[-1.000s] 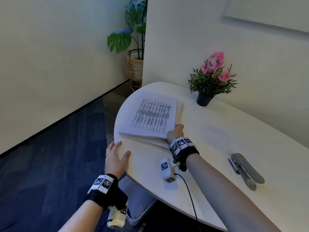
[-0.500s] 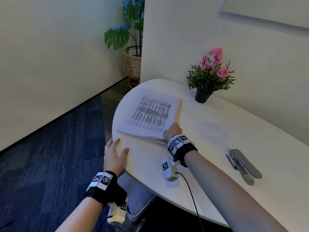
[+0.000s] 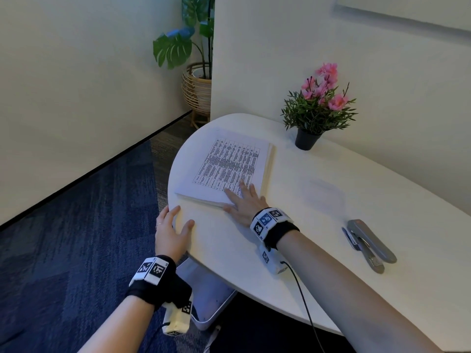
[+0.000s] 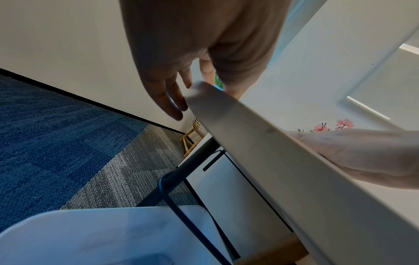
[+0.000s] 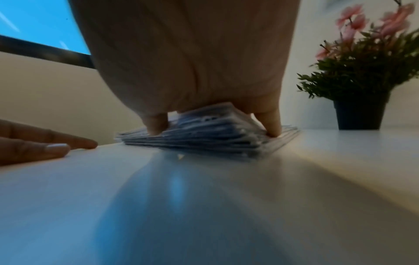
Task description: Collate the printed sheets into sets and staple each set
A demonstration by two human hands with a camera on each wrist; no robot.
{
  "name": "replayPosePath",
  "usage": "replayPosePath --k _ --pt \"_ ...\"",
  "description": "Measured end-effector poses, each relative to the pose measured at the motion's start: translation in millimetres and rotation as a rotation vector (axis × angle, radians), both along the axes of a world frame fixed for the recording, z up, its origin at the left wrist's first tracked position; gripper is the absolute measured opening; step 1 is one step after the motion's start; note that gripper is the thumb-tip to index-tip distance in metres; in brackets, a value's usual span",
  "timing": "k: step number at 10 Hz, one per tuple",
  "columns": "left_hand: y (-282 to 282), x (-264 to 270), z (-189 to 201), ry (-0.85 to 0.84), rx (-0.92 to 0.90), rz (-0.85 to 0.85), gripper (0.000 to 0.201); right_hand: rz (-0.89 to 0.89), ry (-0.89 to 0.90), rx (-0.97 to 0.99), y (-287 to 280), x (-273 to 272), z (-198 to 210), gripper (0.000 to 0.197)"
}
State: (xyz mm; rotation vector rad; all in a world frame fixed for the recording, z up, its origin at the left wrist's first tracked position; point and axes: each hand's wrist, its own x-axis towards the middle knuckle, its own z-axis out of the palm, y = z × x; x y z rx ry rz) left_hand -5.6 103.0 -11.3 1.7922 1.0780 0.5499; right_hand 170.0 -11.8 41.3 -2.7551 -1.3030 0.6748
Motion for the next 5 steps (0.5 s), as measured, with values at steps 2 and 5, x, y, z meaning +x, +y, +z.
replayPosePath --k 2,5 --pt "-1.4 0.7 0.2 0.006 -0.005 0.006 0.051 -0.043 -0.081 -0.038 0.0 -11.2 -4.0 0.064" --pt "-1.5 -1.4 2.6 0.014 -0.009 0.012 0.052 -0.024 0.053 -0.019 -5.2 3.2 6.2 0.072"
